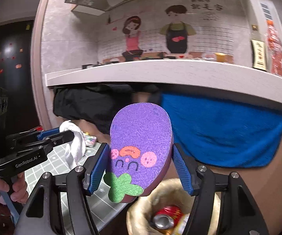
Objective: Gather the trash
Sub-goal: 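Carry the tissue and sponge to the trash bag and release both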
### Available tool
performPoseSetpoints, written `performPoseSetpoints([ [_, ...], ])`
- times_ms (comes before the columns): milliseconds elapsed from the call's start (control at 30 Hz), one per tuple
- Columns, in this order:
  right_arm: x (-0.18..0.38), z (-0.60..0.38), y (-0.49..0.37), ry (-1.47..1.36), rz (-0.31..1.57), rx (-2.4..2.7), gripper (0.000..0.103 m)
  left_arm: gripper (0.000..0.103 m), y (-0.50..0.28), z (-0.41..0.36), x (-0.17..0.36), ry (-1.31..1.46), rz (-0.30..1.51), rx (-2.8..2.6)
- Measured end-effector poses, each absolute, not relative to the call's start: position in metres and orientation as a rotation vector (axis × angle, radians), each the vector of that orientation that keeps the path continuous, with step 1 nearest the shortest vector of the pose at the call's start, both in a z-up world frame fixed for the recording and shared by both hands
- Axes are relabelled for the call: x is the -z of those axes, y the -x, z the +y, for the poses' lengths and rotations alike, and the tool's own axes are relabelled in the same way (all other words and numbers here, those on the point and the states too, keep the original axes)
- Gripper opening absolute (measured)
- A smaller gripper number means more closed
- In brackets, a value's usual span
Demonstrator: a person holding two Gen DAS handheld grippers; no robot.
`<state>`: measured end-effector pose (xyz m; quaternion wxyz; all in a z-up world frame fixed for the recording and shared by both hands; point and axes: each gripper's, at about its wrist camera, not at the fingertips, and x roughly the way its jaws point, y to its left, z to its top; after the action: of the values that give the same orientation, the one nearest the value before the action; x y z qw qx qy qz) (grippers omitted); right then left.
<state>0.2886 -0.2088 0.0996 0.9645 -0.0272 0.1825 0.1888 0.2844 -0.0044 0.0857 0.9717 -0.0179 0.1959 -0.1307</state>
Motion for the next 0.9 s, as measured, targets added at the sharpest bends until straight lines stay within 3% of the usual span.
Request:
performPoseSetpoints([
  [867,-0.038,-0.305,-0.309,-0.109,0.51,-0.256,0.064,0.024,-0.333,-0.094,-0.032,0.091,0.577,0.49],
  [900,-0.035,-0.307,-0.312,-0.123,0.516,-0.272,0.065,0.03,-0.338,-0.093,-0.03,0.113,0.585,0.522],
])
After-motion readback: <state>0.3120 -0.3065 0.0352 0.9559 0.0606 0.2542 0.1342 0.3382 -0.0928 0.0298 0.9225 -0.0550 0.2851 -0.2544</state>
